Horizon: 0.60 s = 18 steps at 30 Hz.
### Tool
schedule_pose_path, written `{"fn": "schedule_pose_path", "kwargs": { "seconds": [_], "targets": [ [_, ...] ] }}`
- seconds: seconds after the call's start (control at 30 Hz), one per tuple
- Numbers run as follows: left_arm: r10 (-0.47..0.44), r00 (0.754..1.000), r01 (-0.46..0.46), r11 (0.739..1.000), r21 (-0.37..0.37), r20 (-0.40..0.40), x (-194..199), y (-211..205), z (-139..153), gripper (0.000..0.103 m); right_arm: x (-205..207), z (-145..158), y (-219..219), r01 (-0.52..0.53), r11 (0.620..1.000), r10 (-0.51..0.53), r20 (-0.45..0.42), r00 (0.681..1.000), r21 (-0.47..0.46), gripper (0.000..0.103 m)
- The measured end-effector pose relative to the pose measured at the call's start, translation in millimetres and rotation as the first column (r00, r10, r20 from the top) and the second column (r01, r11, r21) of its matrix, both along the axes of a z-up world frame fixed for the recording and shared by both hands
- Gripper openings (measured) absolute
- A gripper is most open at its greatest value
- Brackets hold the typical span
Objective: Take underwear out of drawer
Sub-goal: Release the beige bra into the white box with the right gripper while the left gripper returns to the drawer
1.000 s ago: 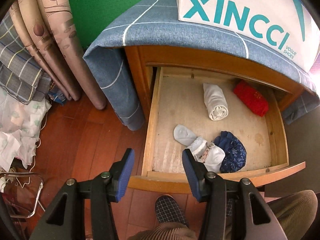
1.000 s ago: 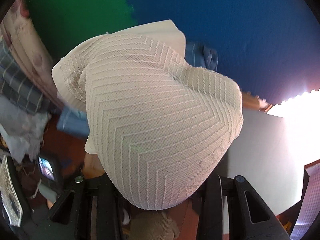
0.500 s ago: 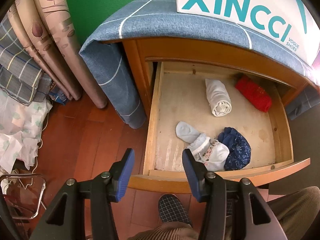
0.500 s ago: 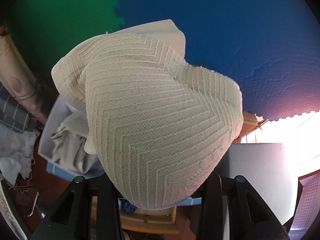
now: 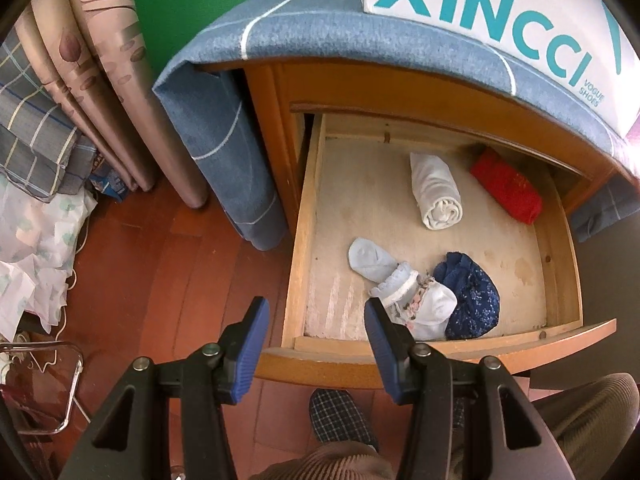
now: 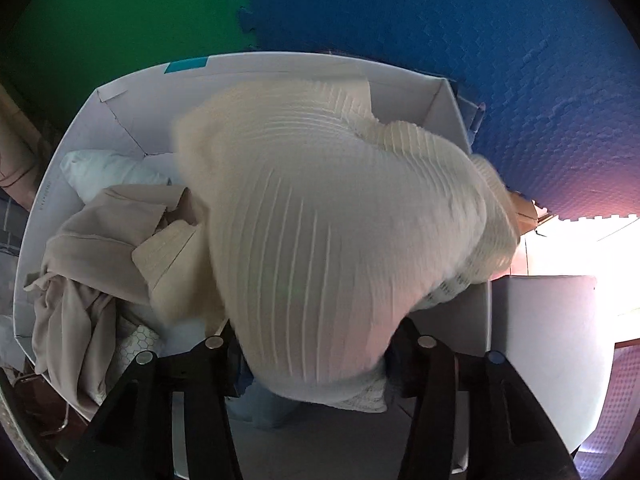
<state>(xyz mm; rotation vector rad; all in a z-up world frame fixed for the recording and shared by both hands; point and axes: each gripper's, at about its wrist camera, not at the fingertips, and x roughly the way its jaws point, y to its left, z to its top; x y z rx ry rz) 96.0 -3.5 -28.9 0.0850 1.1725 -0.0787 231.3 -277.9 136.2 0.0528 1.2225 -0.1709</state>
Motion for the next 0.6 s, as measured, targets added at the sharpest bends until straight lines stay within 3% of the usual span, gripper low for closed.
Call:
{"fn": "schedule_pose_path", "kwargs": {
  "seconds": [0.13, 0.4, 0.6],
  "targets": [
    [0.0, 1.0, 0.0, 1.0, -0.003, 0.005, -0.3, 0.1, 0.1, 0.05, -2.5, 2.4, 9.1, -0.006, 1.0, 0.006, 0.013, 1.0, 0.015, 0.061],
    [-0.003, 1.0, 0.003, 1.0, -0.002, -0.009, 0.2, -1.9, -0.9, 0.05, -37.0, 36.0, 13.9, -0.047, 0.998, 0.044, 0.062, 0.997, 0.049, 0.063],
    [0.004, 1.0, -0.004, 1.0, -0.006, -0.02, 1.3, -1.1, -2.2, 0.05, -83.5, 55.5, 26.4, -0.112, 0.992, 0.11, 0.048, 0.993, 0.054, 0.063]
  ]
}}
